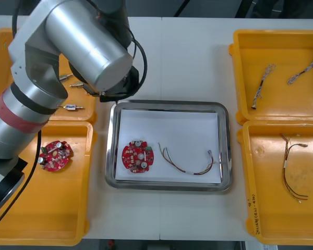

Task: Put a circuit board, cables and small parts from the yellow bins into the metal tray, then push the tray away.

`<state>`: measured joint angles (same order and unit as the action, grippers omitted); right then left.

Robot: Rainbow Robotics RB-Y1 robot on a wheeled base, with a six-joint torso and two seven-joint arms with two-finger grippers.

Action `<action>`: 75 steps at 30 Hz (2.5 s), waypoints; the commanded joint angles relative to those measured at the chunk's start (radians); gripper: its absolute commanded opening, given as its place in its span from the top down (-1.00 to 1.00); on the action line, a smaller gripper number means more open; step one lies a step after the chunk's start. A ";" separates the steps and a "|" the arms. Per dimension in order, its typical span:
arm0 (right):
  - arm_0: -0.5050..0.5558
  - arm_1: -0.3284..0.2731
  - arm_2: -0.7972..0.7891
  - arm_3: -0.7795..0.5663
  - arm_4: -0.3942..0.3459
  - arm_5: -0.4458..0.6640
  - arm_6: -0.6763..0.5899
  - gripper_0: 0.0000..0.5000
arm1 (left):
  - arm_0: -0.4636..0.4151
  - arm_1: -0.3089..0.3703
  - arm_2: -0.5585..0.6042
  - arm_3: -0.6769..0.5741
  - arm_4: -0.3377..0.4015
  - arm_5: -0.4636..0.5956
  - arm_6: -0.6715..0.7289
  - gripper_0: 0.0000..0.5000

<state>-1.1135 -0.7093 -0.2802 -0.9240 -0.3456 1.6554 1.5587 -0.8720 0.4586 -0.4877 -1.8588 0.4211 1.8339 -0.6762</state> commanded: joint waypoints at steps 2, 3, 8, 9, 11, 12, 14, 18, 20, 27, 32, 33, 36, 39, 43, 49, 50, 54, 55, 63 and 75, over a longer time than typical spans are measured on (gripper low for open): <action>-0.055 0.001 -0.017 0.082 0.023 -0.112 -0.012 -1.00 | 0.038 -0.031 -0.083 -0.033 -0.036 -0.047 0.187 1.00; -0.055 0.005 -0.019 0.099 0.026 -0.135 -0.016 -1.00 | 0.059 -0.032 -0.097 -0.033 -0.051 -0.065 0.190 0.99; -0.055 0.013 -0.019 0.155 0.028 -0.210 -0.023 -1.00 | 0.120 -0.032 -0.152 -0.031 -0.122 -0.114 0.191 1.00; -0.055 0.016 -0.019 0.166 0.028 -0.229 -0.026 -1.00 | 0.137 -0.032 -0.152 -0.033 -0.130 -0.130 0.191 0.99; -0.055 0.022 -0.019 0.177 0.028 -0.250 -0.031 -1.00 | 0.156 -0.032 -0.152 -0.031 -0.134 -0.150 0.191 0.99; -0.055 0.030 -0.019 0.188 0.028 -0.267 -0.037 -1.00 | 0.169 -0.032 -0.155 -0.031 -0.143 -0.166 0.190 0.99; -0.055 0.044 -0.019 0.198 0.028 -0.282 -0.071 -1.00 | 0.183 -0.032 -0.164 -0.030 -0.159 -0.185 0.193 1.00; -0.052 0.071 -0.017 0.197 0.040 -0.286 -0.138 -1.00 | 0.189 -0.032 -0.192 -0.005 -0.190 -0.222 0.208 0.99; -0.043 0.080 -0.014 0.198 0.048 -0.287 -0.163 -1.00 | 0.189 -0.032 -0.204 0.010 -0.203 -0.243 0.222 0.99; -0.003 0.094 -0.011 0.198 0.054 -0.287 -0.189 -1.00 | 0.189 -0.035 -0.210 0.067 -0.211 -0.320 0.236 0.97; 0.000 0.094 -0.013 0.244 0.054 -0.315 -0.201 -1.00 | 0.189 -0.035 -0.210 0.070 -0.213 -0.321 0.241 0.58; 0.000 0.094 -0.011 0.254 0.054 -0.327 -0.201 -1.00 | 0.189 -0.035 -0.210 0.070 -0.214 -0.321 0.241 0.36; 0.000 0.094 -0.011 0.284 0.063 -0.361 -0.206 -1.00 | 0.189 -0.035 -0.210 0.069 -0.214 -0.320 0.244 -0.49; 0.000 0.094 -0.011 0.292 0.071 -0.371 -0.213 -1.00 | 0.189 -0.034 -0.210 0.064 -0.222 -0.321 0.265 -1.00; 0.000 0.096 -0.011 0.318 0.074 -0.393 -0.223 -1.00 | 0.189 -0.032 -0.210 0.040 -0.222 -0.314 0.293 -1.00; 0.000 0.099 -0.011 0.382 0.073 -0.460 -0.233 -1.00 | 0.189 -0.031 -0.190 -0.033 -0.220 -0.228 0.291 -1.00; 0.000 0.102 -0.011 0.386 0.073 -0.463 -0.235 -1.00 | 0.189 -0.031 -0.183 -0.046 -0.217 -0.209 0.285 -1.00; 0.000 0.113 -0.011 0.389 0.079 -0.471 -0.252 -1.00 | 0.189 -0.029 -0.157 -0.089 -0.214 -0.154 0.254 -1.00; 0.001 0.116 -0.011 0.395 0.080 -0.480 -0.259 -1.00 | 0.189 -0.028 -0.143 -0.102 -0.209 -0.139 0.242 -1.00; 0.001 0.126 -0.011 0.436 0.079 -0.537 -0.282 -1.00 | 0.189 -0.006 -0.009 -0.197 -0.108 -0.024 0.164 -1.00; 0.014 0.134 -0.011 0.478 0.079 -0.589 -0.289 -1.00 | 0.186 0.055 0.244 -0.255 0.015 0.086 0.007 -1.00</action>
<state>-1.1066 -0.5854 -0.2802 -0.4371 -0.2752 1.0829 1.3257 -0.6840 0.4665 -0.3028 -2.0759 0.4128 1.9097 -0.6018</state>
